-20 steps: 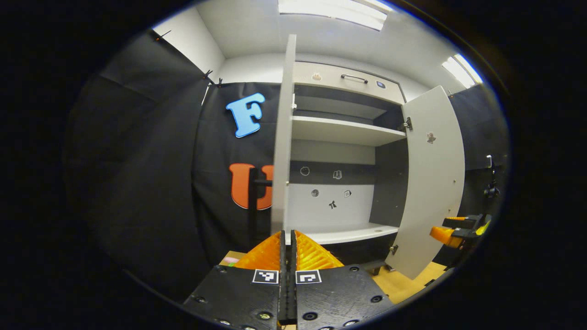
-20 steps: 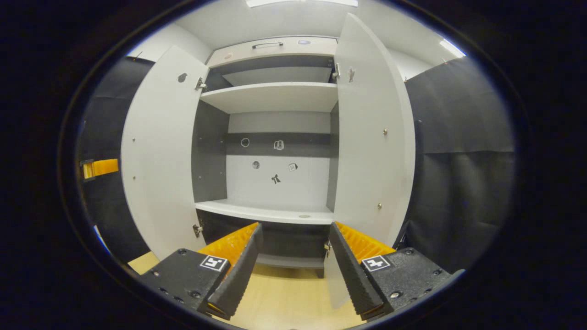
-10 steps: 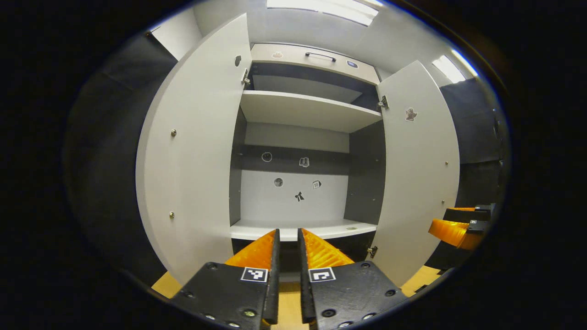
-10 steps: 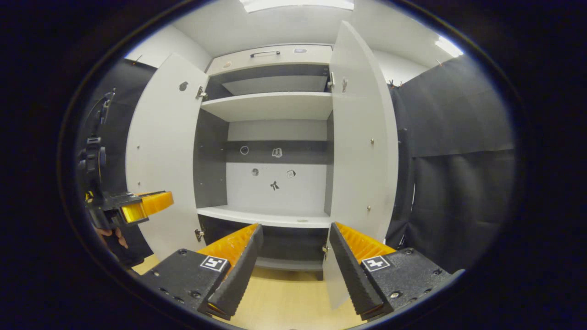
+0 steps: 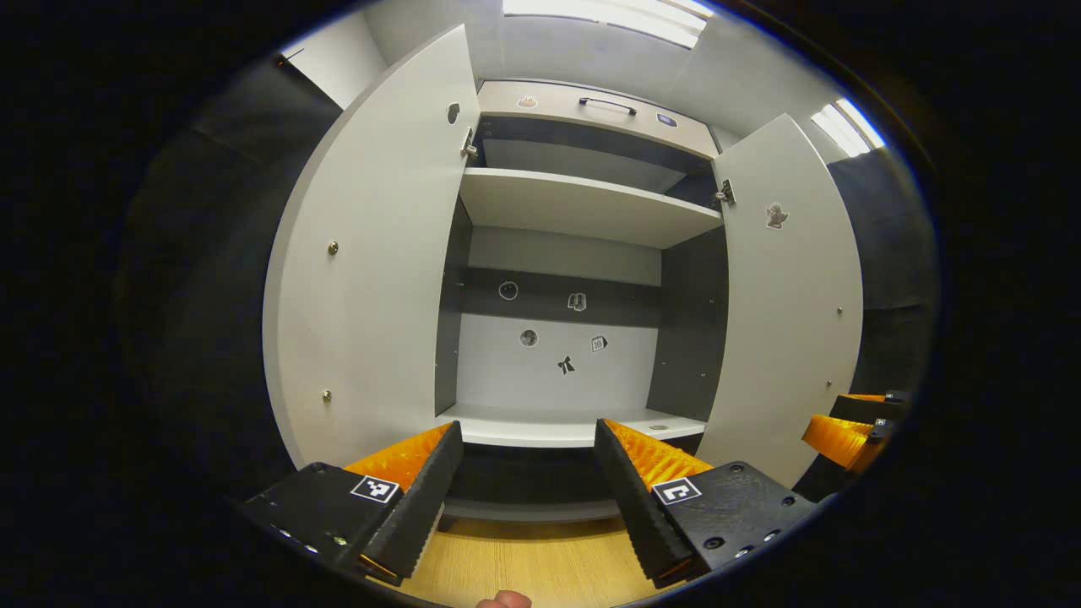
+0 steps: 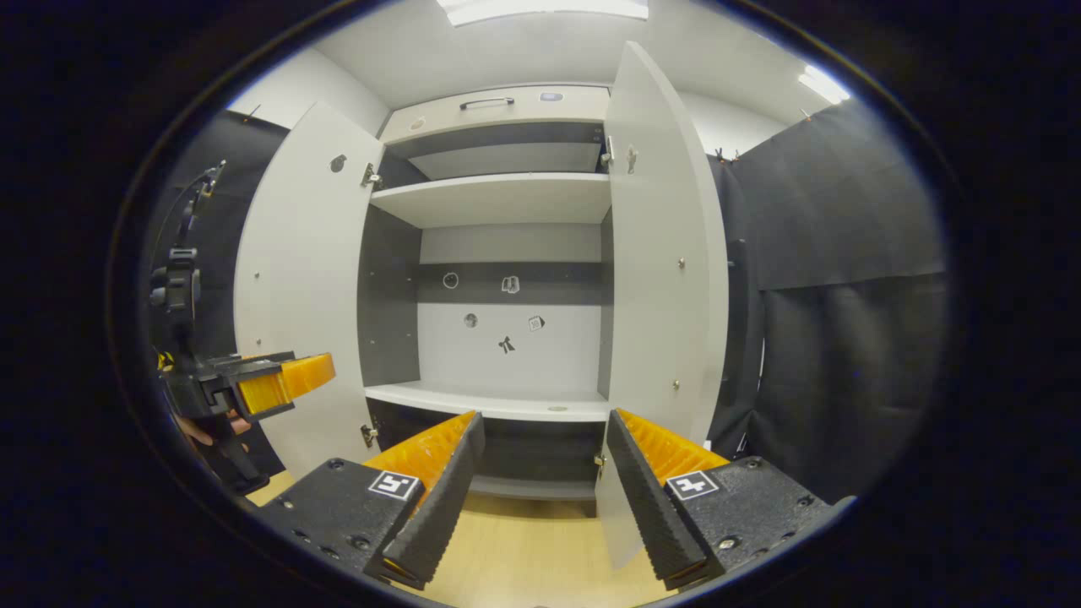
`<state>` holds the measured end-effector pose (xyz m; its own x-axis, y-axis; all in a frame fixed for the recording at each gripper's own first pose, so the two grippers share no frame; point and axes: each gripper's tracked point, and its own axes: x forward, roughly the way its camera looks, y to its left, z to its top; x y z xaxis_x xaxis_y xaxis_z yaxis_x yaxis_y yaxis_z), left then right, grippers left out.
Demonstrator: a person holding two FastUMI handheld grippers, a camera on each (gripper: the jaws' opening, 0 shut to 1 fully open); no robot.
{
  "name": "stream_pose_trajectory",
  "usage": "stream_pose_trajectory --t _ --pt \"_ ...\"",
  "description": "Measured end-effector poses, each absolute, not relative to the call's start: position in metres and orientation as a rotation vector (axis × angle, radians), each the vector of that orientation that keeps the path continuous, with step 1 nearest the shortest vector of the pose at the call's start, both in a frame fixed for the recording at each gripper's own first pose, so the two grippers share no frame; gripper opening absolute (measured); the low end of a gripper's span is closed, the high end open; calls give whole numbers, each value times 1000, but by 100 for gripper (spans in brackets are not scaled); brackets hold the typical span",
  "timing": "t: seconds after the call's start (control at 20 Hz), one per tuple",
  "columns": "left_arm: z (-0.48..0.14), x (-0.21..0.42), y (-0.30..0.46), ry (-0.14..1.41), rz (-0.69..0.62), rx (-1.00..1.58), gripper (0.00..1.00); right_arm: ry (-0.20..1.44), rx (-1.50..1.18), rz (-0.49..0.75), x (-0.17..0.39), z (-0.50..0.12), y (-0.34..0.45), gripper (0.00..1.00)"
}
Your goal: Open the right door of the double-door shoe cabinet with the right hand, and open the left door with the left hand.
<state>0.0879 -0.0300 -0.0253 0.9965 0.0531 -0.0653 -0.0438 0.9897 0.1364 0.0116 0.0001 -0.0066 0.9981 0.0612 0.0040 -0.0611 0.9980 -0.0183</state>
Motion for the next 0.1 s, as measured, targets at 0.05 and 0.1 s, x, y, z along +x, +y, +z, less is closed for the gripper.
stream_pose_trajectory --t 0.05,0.1 --pt "-22 87 -30 63 53 139 93 -10 -17 60 11 -5 -1 92" --pt "-20 86 -31 56 56 145 93 -14 -14 58 11 -4 -2 92"
